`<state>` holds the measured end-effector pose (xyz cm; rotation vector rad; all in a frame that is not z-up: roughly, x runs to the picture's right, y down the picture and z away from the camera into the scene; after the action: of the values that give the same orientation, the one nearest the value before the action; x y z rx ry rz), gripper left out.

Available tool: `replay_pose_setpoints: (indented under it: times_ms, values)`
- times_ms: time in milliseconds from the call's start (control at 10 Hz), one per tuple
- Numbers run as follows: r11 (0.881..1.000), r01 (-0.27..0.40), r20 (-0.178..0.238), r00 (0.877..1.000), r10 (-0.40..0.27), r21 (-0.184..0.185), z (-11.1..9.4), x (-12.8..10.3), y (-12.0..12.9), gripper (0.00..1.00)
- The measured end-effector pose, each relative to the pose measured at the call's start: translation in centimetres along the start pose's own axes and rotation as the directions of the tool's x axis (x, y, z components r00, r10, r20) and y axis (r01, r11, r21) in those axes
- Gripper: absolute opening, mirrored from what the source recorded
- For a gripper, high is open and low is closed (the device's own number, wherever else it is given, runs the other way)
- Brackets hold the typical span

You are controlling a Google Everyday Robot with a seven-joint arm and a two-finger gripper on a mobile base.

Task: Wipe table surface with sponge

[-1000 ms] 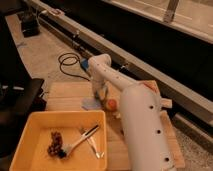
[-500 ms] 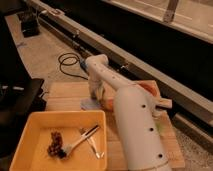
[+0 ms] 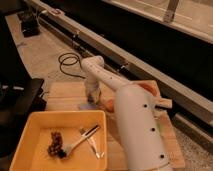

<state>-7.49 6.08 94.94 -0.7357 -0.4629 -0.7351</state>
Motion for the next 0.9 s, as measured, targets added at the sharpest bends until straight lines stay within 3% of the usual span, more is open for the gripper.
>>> replay_pose_setpoints:
  times_ms: [300, 700, 900]
  values:
    - [0.997, -0.069, -0.038, 0.997, 0.068, -0.023, -0.6, 2.9, 2.6, 0.0]
    - [0.992, -0.125, -0.043, 0.991, 0.125, 0.0, 0.4, 6.6, 0.7, 0.0]
    - [0.993, -0.121, -0.049, 0.991, 0.121, 0.015, 0.6, 6.9, -0.2, 0.0]
